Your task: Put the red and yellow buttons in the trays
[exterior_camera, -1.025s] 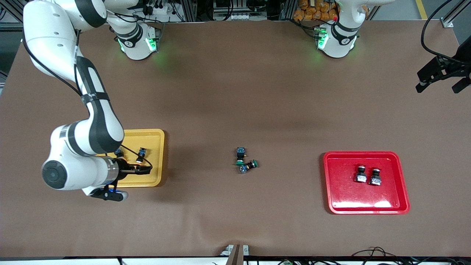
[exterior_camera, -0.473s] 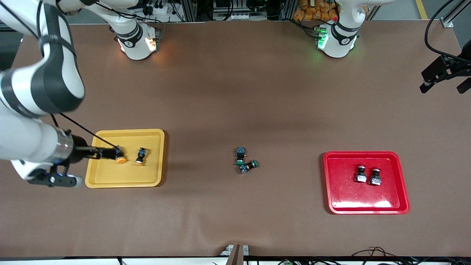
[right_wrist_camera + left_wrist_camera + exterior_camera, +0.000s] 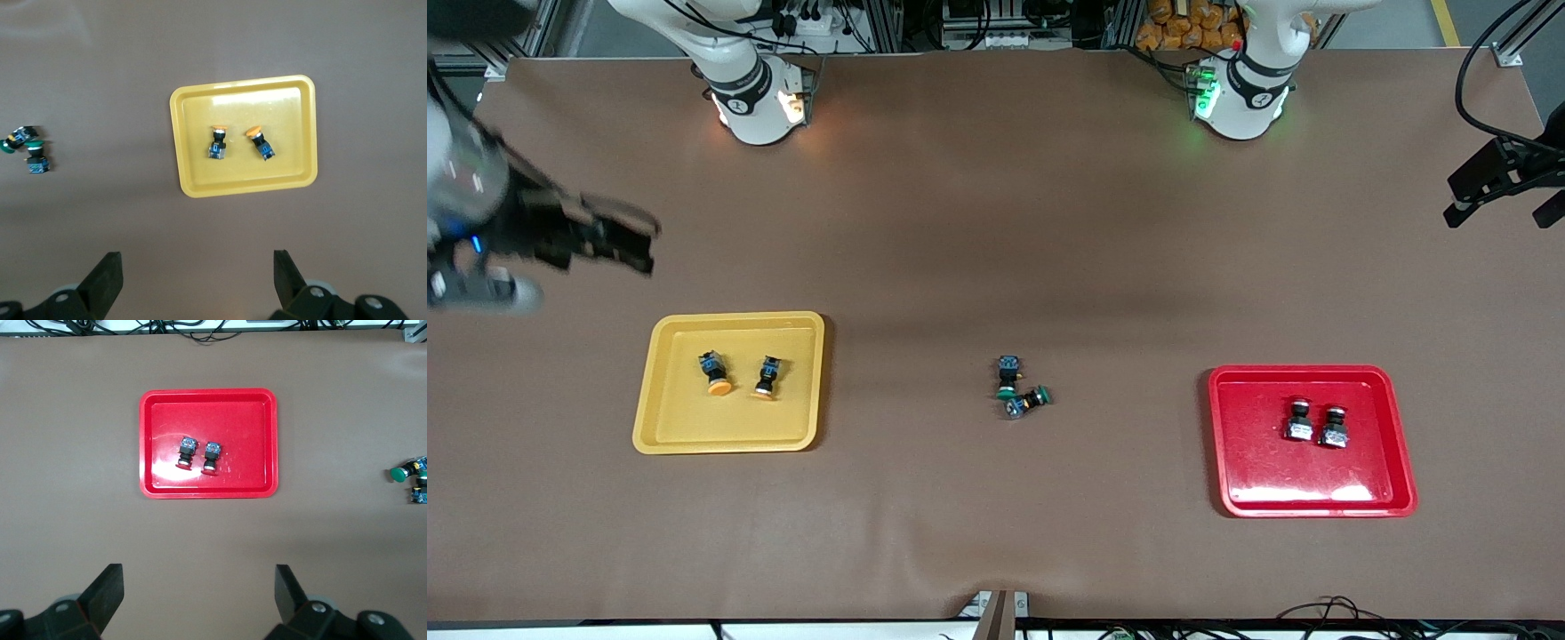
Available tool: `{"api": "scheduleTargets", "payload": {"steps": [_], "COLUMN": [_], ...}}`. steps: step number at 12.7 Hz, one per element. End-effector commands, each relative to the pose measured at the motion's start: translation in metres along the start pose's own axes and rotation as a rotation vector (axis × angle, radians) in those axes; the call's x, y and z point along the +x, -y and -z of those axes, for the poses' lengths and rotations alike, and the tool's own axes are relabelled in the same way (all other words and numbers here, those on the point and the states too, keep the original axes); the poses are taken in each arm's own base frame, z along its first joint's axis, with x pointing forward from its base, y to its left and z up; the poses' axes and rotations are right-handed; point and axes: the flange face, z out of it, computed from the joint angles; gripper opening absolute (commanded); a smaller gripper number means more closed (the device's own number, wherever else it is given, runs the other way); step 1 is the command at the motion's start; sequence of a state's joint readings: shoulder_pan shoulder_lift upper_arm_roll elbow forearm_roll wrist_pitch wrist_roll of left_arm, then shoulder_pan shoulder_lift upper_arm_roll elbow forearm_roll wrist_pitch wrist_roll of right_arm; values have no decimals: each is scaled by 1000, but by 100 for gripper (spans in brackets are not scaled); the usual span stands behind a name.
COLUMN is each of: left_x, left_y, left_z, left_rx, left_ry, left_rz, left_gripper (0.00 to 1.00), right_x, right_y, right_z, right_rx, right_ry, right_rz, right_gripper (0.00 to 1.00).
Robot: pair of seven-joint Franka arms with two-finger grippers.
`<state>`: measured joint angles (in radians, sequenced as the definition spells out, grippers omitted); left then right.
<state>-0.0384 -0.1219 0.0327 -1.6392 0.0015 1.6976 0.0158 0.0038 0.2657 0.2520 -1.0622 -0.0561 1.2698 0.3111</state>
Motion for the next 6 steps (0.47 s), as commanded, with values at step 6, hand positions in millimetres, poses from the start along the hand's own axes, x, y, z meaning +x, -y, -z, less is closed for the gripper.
{"api": "scheduleTargets", "payload": {"steps": [6], "left_x": [-2], "left_y": [1], "left_z": [11], "left_rx": [-15], "left_ry": [36], "left_rz": [12], "left_gripper": [100], "right_x": [-45], "right_y": [-82], "right_z": [-27], "right_rx": [63], "right_ry": [-43], "right_rz": [-1], "right_gripper": [100]}}
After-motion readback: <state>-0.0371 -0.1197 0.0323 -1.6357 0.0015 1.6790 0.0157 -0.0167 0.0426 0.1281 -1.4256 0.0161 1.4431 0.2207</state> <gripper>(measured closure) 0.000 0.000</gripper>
